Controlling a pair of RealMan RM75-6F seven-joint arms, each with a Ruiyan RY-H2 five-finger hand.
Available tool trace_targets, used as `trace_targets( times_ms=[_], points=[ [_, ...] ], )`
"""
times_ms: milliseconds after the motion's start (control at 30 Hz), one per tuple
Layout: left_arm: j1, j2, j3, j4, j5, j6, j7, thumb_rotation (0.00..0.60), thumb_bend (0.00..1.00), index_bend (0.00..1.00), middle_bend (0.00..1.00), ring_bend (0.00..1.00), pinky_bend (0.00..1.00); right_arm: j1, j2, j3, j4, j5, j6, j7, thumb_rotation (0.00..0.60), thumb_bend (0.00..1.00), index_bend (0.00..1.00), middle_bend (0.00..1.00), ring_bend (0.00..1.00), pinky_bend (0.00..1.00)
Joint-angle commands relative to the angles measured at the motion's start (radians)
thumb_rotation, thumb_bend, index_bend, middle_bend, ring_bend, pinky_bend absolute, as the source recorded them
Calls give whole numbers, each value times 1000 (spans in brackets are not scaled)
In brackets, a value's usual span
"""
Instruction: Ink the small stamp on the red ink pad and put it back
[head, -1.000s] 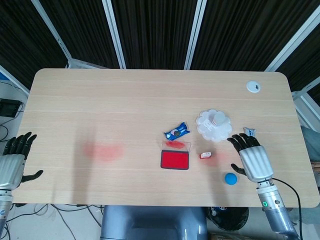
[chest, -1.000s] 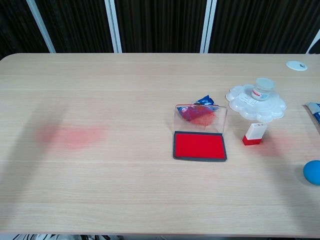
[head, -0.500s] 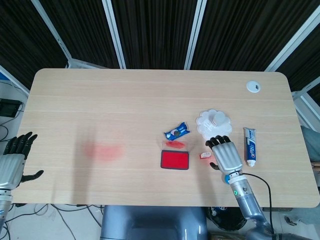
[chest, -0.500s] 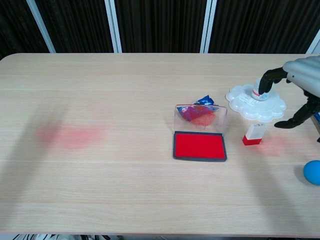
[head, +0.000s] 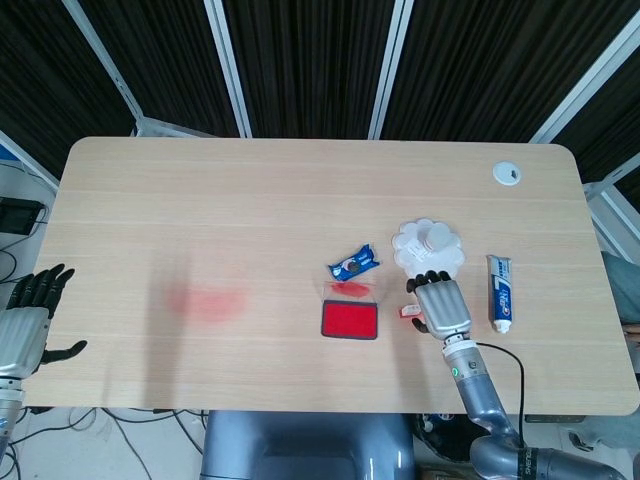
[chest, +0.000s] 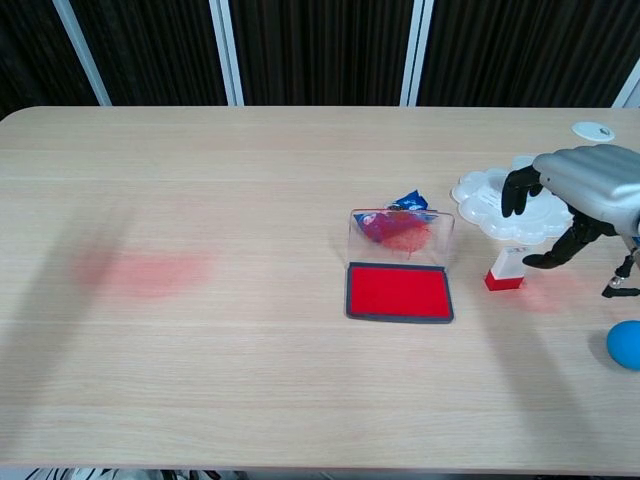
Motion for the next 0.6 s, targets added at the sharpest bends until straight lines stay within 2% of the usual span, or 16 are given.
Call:
trace_targets(
  times_ms=[33, 333, 600],
  points=[
    [-1, 1, 0, -1, -2, -2, 0, 600, 1, 0, 0, 0, 0, 6, -19, -8, 31, 10, -7, 9, 600, 275, 438, 396, 295, 310],
    [-4, 3, -1, -5, -9, -9, -2, 600, 1, 0, 0, 0, 0, 19, -58, -15, 93, 27, -16, 34, 600, 347, 464, 397, 295, 310],
    [-6, 5, -1, -5, -13, -14, -5, 600, 1, 0, 0, 0, 0, 25, -81, -26, 126, 36, -20, 50, 600, 351, 478, 399, 295, 309]
  ],
)
